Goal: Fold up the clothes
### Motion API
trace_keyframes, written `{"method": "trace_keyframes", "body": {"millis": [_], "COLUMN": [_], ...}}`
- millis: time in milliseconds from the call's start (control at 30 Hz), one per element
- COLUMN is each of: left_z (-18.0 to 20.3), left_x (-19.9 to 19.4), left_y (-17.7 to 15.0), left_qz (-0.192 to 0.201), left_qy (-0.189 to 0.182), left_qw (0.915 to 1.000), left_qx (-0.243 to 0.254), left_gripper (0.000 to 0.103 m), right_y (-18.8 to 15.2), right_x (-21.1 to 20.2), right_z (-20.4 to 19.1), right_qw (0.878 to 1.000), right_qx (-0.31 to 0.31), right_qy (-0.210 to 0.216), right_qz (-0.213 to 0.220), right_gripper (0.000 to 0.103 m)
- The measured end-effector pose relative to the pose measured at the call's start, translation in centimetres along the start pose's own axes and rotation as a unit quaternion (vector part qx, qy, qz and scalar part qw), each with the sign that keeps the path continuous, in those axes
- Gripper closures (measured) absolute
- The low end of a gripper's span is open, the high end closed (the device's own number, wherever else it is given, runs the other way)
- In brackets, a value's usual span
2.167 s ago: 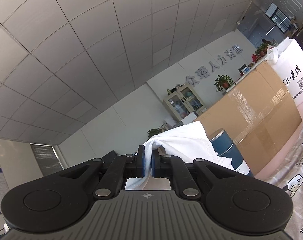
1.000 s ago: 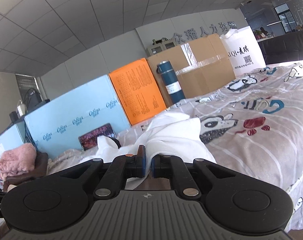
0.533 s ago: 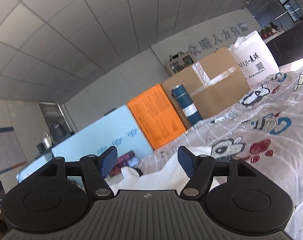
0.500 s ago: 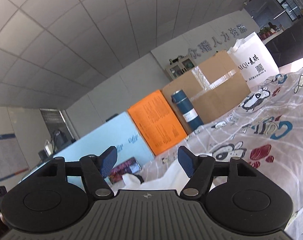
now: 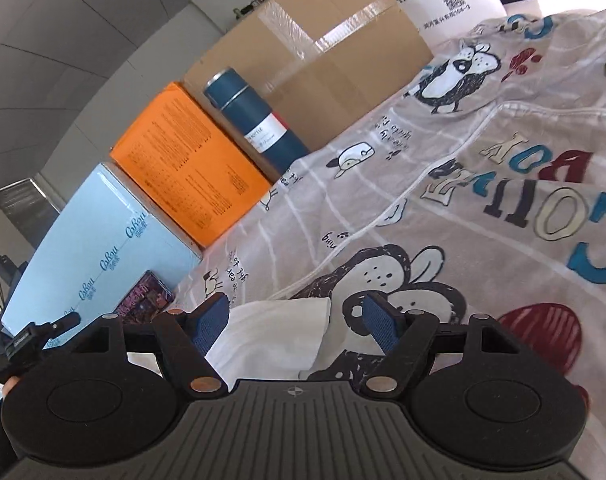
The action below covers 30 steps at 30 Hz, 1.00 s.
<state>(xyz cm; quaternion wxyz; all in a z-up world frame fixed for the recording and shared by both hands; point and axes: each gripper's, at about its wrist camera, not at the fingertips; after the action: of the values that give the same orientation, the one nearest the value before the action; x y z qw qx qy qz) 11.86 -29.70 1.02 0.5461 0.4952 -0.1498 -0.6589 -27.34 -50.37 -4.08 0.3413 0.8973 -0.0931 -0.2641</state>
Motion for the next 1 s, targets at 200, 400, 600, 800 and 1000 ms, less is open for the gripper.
{"method": "trace_keyframes", "body": {"millis": [200, 400, 600, 800, 1000], "left_z": [2.0, 5.5, 7.6, 6.5, 5.2], "left_x": [5.3, 2.4, 2.2, 8.6, 12.3], "left_y": [-2.6, -3.8, 1.0, 2.2, 1.4], "left_qz": [-0.084, -0.001, 0.093, 0.046, 0.006], "left_qy": [0.019, 0.059, 0.078, 0.108, 0.169], "left_qw": [0.9943, 0.9761, 0.9644, 0.9678, 0.9558], "left_qx": [0.064, 0.209, 0.235, 0.223, 0.241], "left_gripper": [0.054, 0.095, 0.096, 0.092, 0.053], "right_y": [0.3, -0.3, 1.7, 3.4, 3.3], "right_x": [3.8, 4.3, 3.3, 6.7, 11.0], "right_z": [-0.4, -3.1, -6.9, -7.5, -5.5], "right_qw": [0.998, 0.996, 0.985, 0.972, 0.965], "right_qx": [0.01, -0.071, -0.163, -0.208, -0.205], "right_qy": [0.015, 0.003, -0.031, -0.094, -0.166], "right_qz": [-0.054, -0.058, 0.051, 0.062, 0.012], "right_gripper": [0.032, 0.086, 0.092, 0.091, 0.079]}}
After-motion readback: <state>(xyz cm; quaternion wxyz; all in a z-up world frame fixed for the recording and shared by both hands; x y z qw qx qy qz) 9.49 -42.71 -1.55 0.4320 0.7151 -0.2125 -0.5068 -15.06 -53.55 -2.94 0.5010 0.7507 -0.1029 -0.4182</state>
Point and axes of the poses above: each gripper's, at about its wrist camera, not at the fingertips, and x roughly the way its jaws point, z to its right, y to its top, and after that the axes turned 2 degrees about -x, right-handed
